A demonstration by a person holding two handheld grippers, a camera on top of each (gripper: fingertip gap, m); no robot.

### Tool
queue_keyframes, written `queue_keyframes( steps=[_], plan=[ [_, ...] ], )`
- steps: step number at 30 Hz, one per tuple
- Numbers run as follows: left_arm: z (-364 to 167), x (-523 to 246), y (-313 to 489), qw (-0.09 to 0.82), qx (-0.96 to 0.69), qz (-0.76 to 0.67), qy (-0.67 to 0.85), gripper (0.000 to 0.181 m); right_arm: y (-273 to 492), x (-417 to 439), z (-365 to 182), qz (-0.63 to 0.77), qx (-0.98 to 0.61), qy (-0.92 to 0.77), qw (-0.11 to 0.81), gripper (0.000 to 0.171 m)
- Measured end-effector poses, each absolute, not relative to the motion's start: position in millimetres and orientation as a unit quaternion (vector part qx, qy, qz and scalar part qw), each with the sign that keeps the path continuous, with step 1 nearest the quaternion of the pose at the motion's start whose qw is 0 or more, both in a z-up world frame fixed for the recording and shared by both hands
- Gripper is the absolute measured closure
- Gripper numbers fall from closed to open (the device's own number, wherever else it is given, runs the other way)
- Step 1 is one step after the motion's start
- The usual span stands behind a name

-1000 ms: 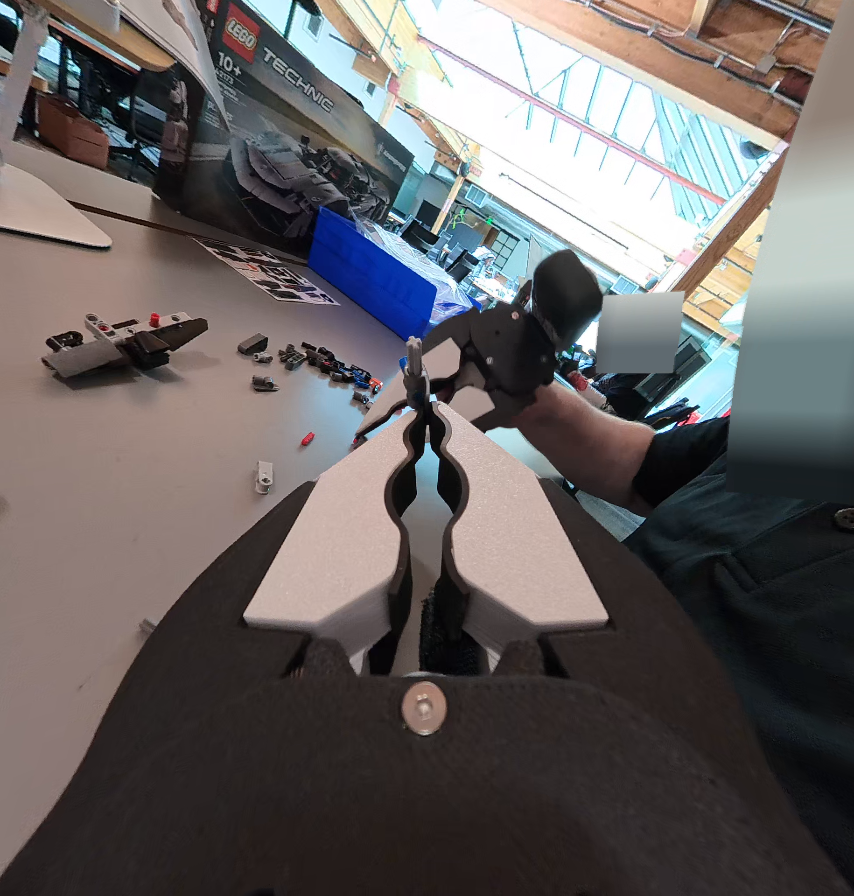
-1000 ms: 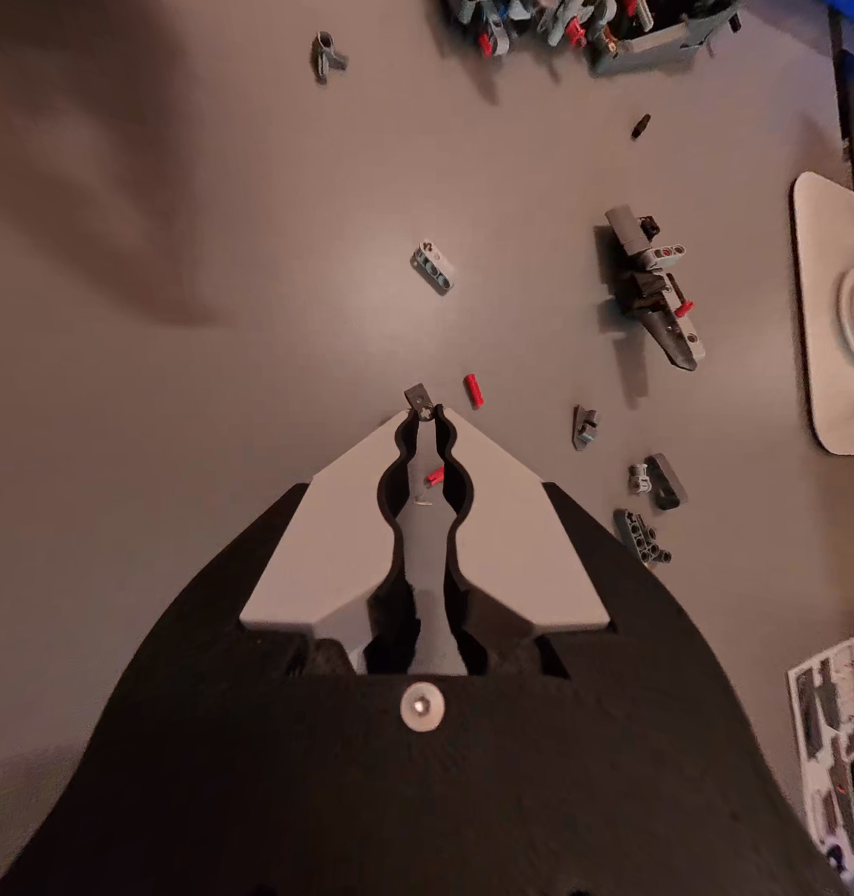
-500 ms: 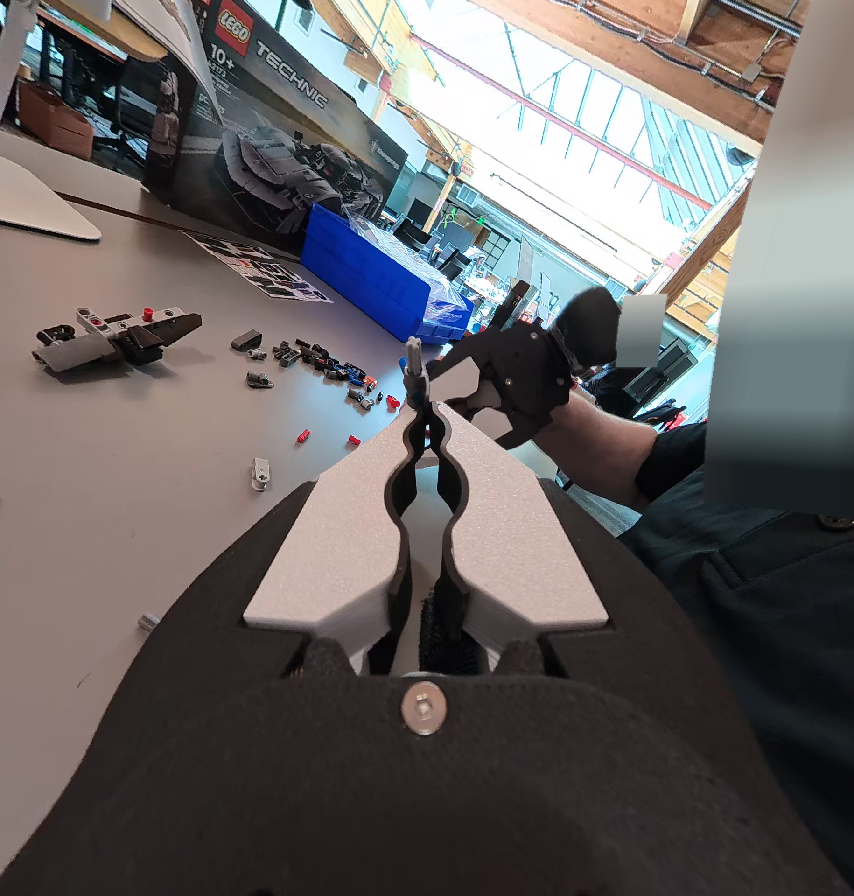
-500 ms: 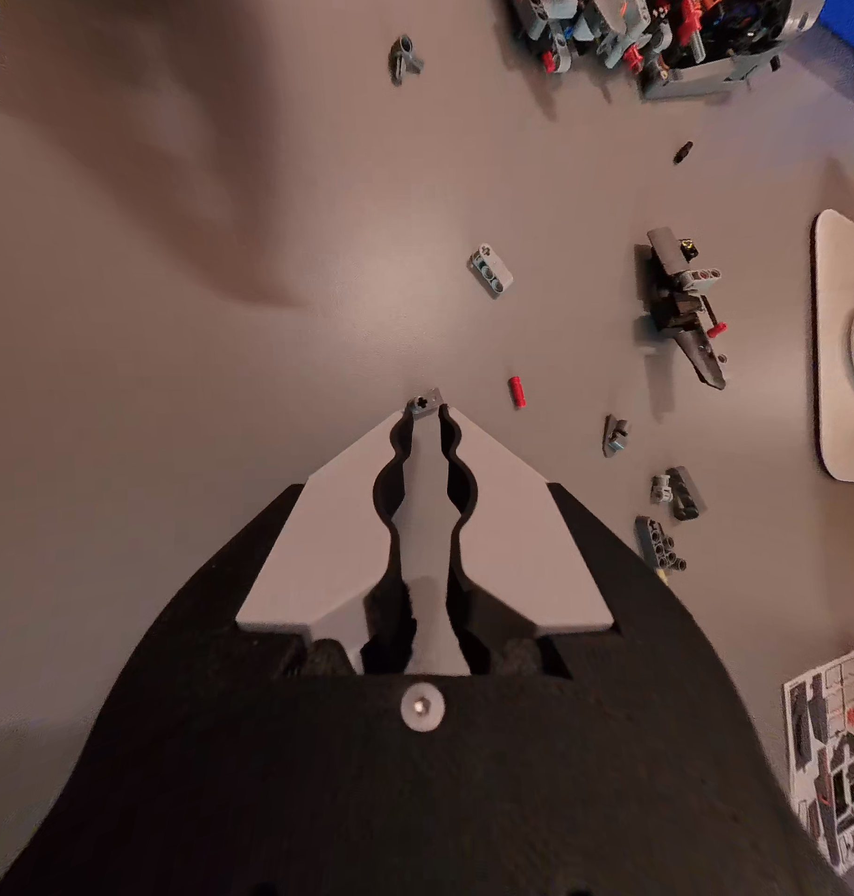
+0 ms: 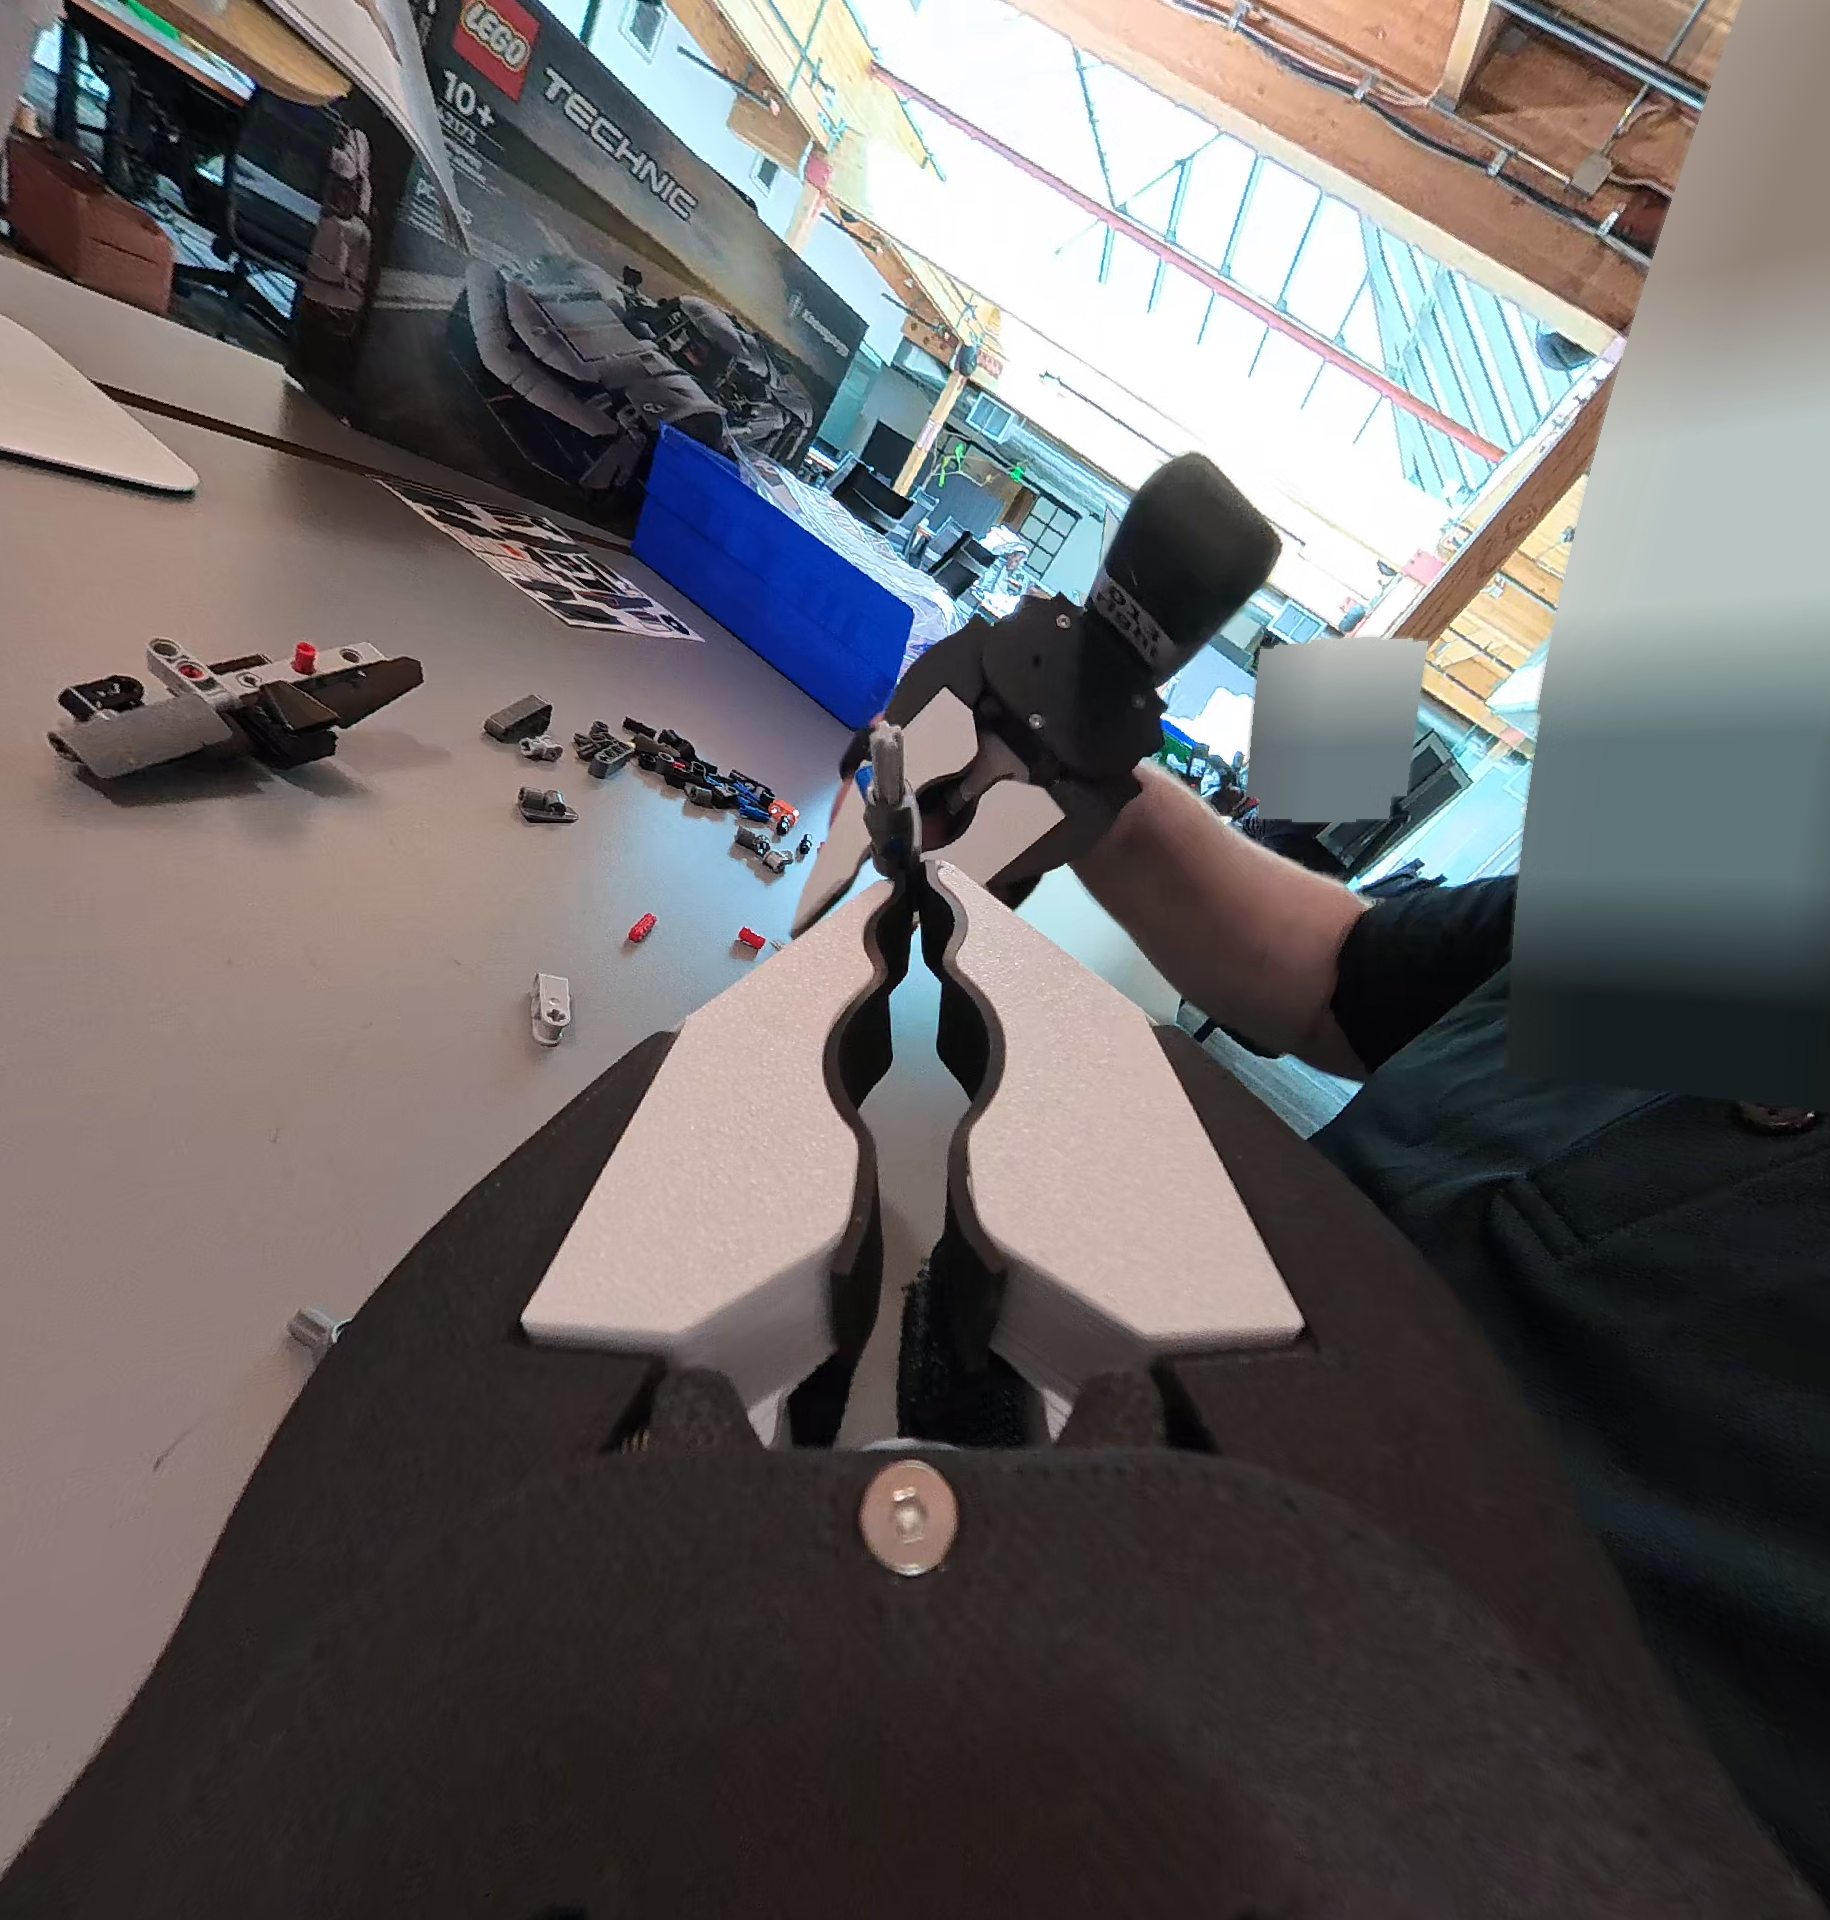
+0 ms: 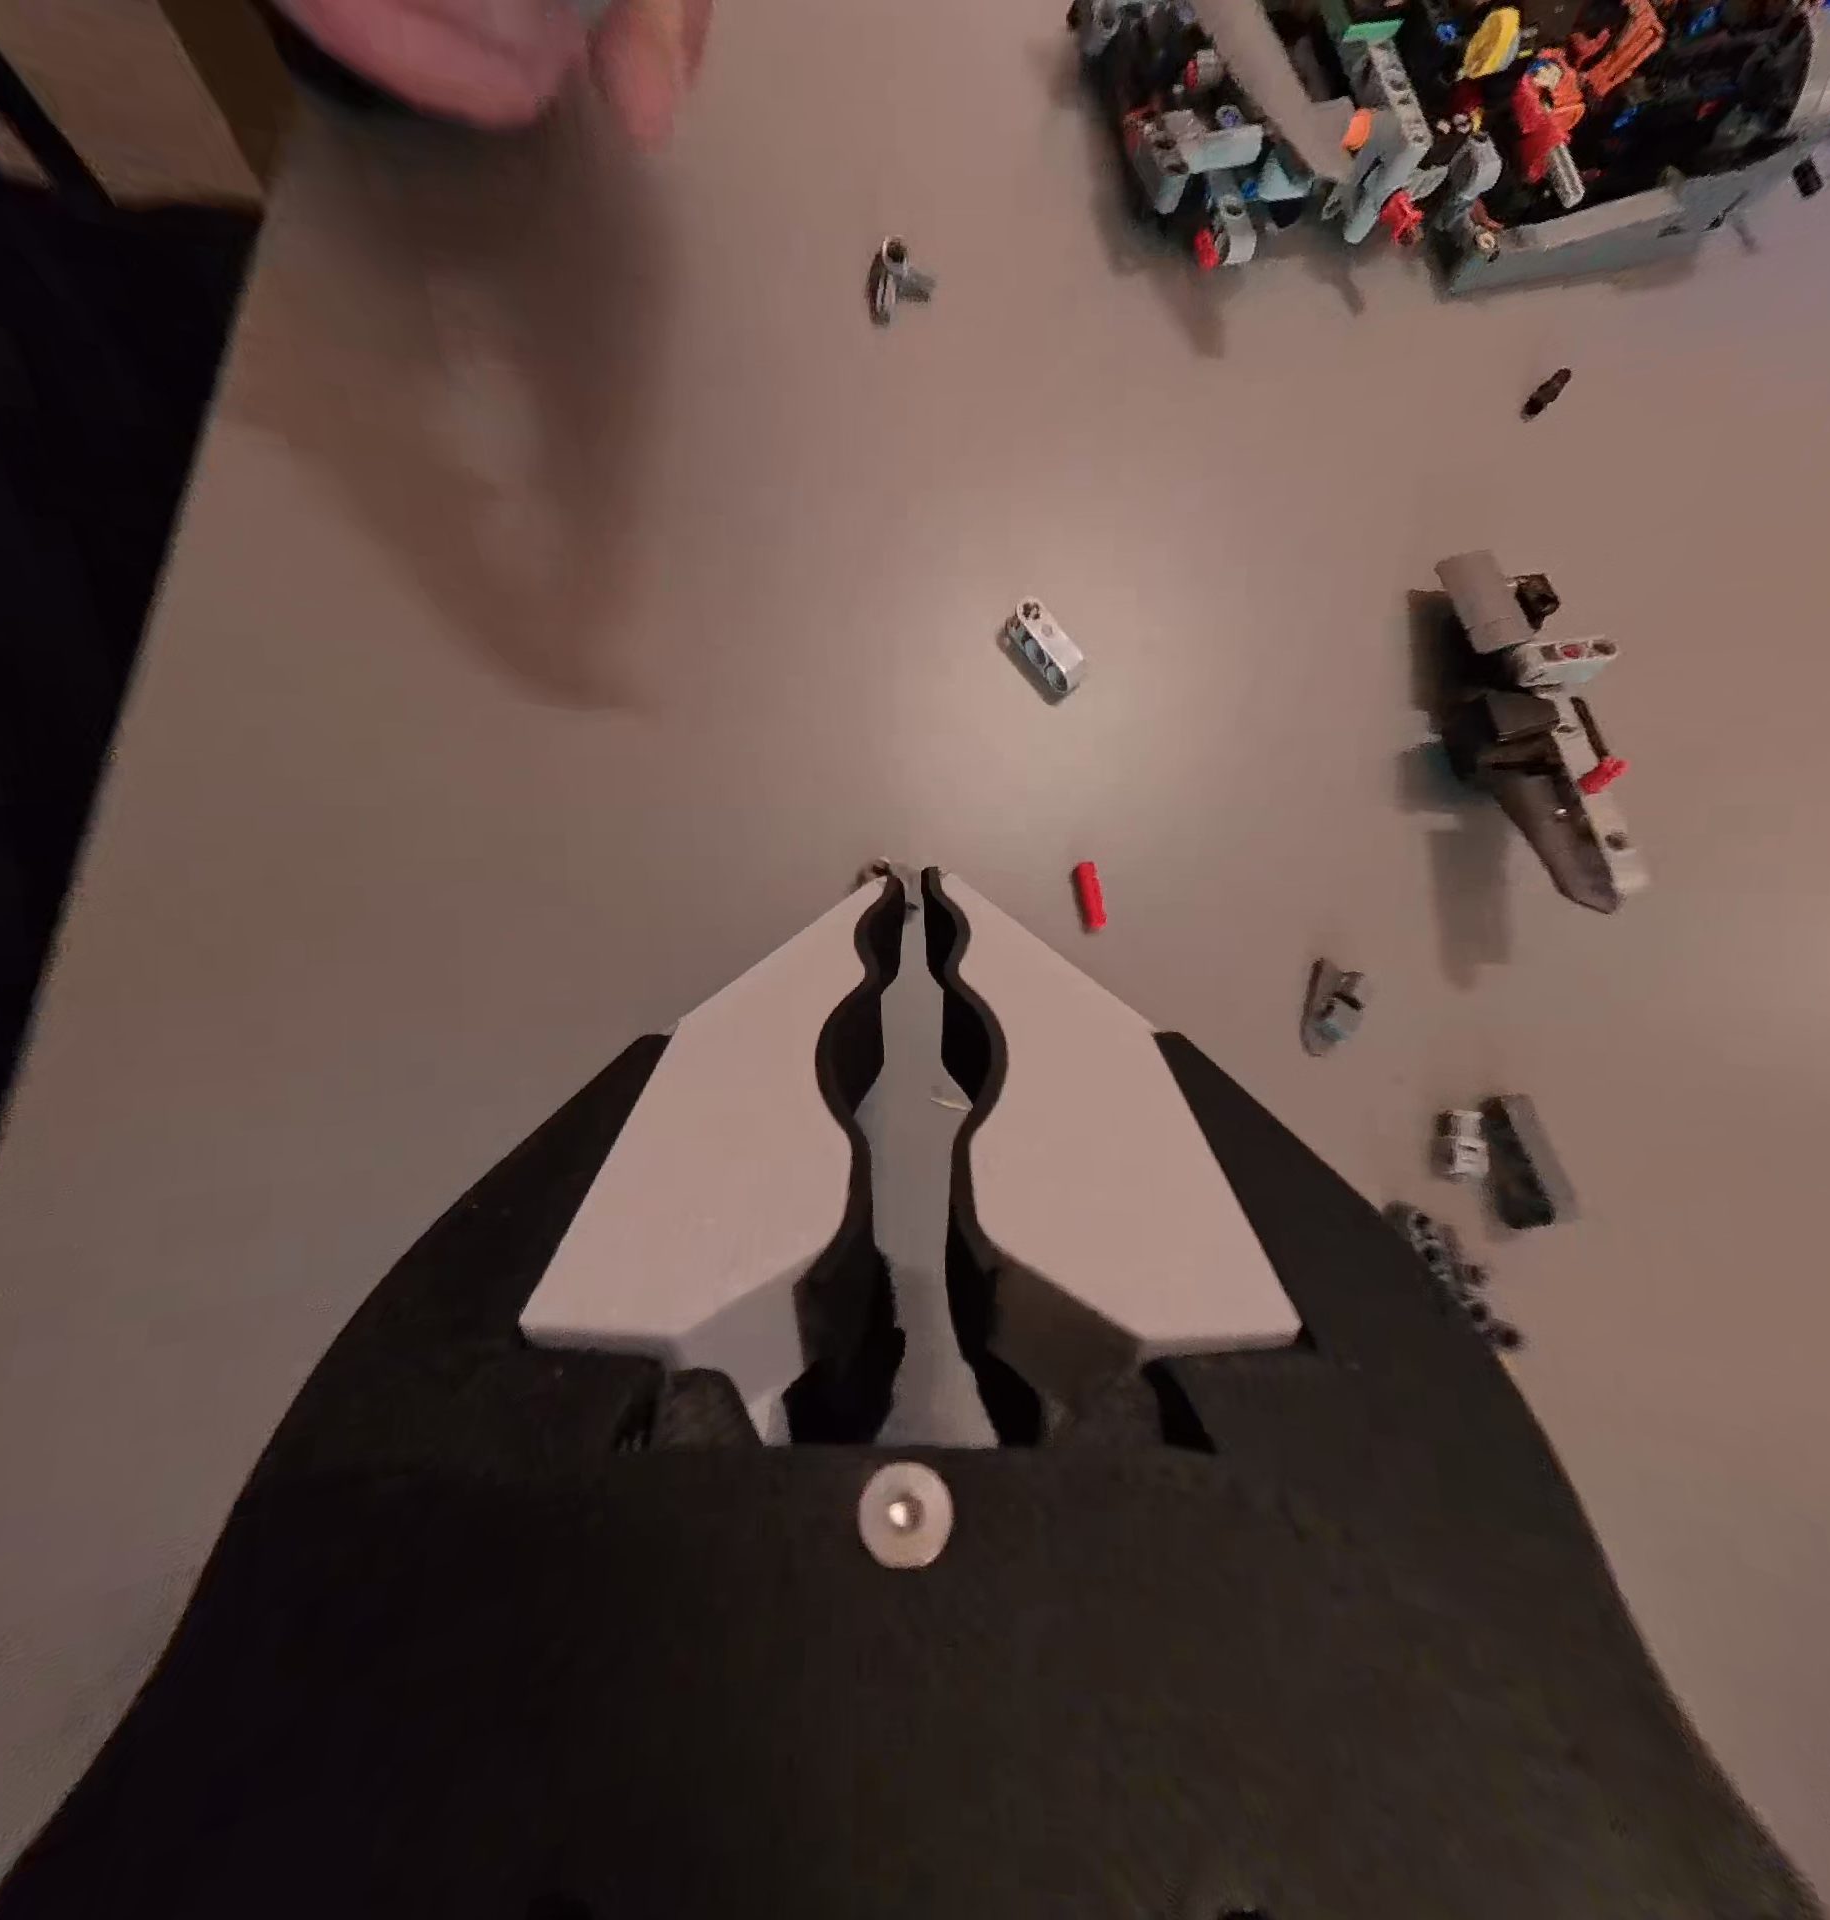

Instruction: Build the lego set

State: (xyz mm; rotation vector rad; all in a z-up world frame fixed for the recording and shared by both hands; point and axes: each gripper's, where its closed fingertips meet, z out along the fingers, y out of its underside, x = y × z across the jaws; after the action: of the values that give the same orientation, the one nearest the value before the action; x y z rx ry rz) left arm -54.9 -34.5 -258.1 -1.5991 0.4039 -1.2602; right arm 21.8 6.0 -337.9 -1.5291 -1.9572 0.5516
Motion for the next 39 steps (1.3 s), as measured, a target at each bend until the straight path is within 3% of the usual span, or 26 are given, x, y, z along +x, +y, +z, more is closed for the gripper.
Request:
queue_keyframes(
  steps=[3, 7, 21, 28, 39],
  plan=[
    [-259.2, -53.8, -33.6, 0.506, -0.664, -0.523, 0.172, 0.181, 7.7, 22.5, -350.1, 0.155, -0.527, -0.781, 0.296, 0.160],
    [-258.8, -54.2, -33.7, 0.509, -0.664, -0.520, 0.174, 0.181, 10.7, 18.5, -358.5, 0.092, -0.460, -0.831, 0.300, 0.162],
    [-258.4, -55.7, -32.4, 0.507, -0.663, -0.524, 0.172, 0.181, 13.8, 13.5, -358.5, 0.106, -0.452, -0.853, 0.240, 0.171],
    [-256.8, -62.9, -32.6, 0.508, -0.662, -0.527, 0.161, 0.181, -27.9, 27.6, -332.8, 0.202, -0.493, -0.811, 0.240, 0.158],
    [-259.1, -58.9, -35.1, 0.504, -0.665, -0.522, 0.175, 0.181, -41.1, 25.8, -352.0, 0.156, -0.490, -0.816, 0.264, 0.161]
  ],
)
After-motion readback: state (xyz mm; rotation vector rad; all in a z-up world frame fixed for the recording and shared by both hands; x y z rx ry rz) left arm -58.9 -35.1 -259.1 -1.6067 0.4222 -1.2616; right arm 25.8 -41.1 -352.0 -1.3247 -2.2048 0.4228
